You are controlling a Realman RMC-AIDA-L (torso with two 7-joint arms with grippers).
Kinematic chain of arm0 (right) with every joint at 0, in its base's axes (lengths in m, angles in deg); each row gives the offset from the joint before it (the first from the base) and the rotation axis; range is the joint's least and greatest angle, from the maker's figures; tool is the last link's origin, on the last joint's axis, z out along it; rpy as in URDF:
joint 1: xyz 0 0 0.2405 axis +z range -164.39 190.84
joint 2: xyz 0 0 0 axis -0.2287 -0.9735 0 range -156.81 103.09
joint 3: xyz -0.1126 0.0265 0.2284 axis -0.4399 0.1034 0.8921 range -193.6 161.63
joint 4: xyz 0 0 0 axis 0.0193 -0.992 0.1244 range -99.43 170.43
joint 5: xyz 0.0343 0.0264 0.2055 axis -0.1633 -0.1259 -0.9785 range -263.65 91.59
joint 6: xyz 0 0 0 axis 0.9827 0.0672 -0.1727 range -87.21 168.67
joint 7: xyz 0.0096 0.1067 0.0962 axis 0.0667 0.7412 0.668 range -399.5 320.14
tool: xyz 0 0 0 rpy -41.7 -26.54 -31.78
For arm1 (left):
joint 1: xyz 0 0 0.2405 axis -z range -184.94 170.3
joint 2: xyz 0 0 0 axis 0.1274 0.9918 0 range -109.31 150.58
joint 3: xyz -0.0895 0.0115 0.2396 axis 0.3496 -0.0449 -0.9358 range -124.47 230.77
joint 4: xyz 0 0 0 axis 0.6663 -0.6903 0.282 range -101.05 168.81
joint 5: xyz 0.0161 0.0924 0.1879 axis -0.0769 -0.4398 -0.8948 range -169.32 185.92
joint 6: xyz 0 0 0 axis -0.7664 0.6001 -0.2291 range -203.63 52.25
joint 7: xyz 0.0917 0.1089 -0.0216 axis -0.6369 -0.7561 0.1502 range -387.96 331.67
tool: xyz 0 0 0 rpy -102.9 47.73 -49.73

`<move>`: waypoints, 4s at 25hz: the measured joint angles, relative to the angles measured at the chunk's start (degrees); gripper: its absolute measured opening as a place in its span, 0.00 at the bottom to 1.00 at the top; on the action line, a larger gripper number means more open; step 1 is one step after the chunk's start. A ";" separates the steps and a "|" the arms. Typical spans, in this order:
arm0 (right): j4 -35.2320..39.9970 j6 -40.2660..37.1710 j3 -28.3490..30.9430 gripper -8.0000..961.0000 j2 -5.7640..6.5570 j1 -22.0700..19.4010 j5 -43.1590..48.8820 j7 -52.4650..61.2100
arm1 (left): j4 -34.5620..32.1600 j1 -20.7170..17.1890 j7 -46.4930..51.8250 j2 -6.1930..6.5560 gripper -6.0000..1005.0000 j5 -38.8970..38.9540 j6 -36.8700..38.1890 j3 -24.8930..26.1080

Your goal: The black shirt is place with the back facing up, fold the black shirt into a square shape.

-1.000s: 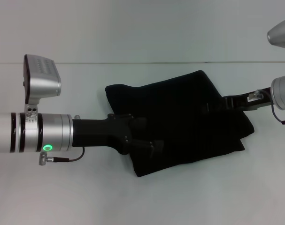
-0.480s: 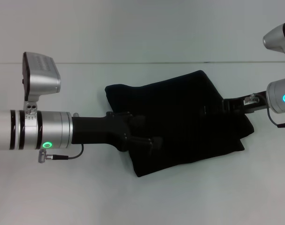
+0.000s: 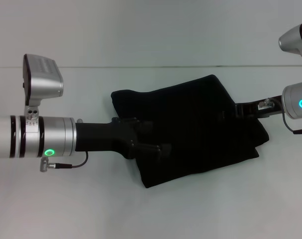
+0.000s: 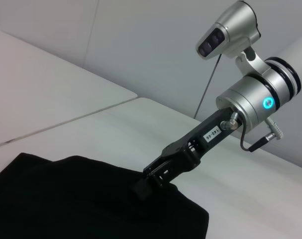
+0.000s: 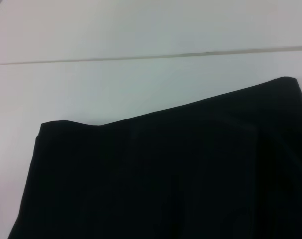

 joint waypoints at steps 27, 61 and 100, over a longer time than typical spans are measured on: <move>5.07 0.83 0.30 0.10 -0.38 -0.50 -4.52 -5.60 | 0.00 -1.18 1.54 -0.32 0.94 2.17 -0.01 0.50; 5.74 4.50 0.30 0.25 2.27 -3.47 -3.60 -3.66 | 0.80 -0.91 8.77 -0.66 0.94 2.99 -5.88 0.87; 2.39 13.36 0.38 0.72 1.36 -0.55 -10.45 -0.62 | 1.47 1.01 13.80 -0.40 0.93 3.43 -15.40 0.77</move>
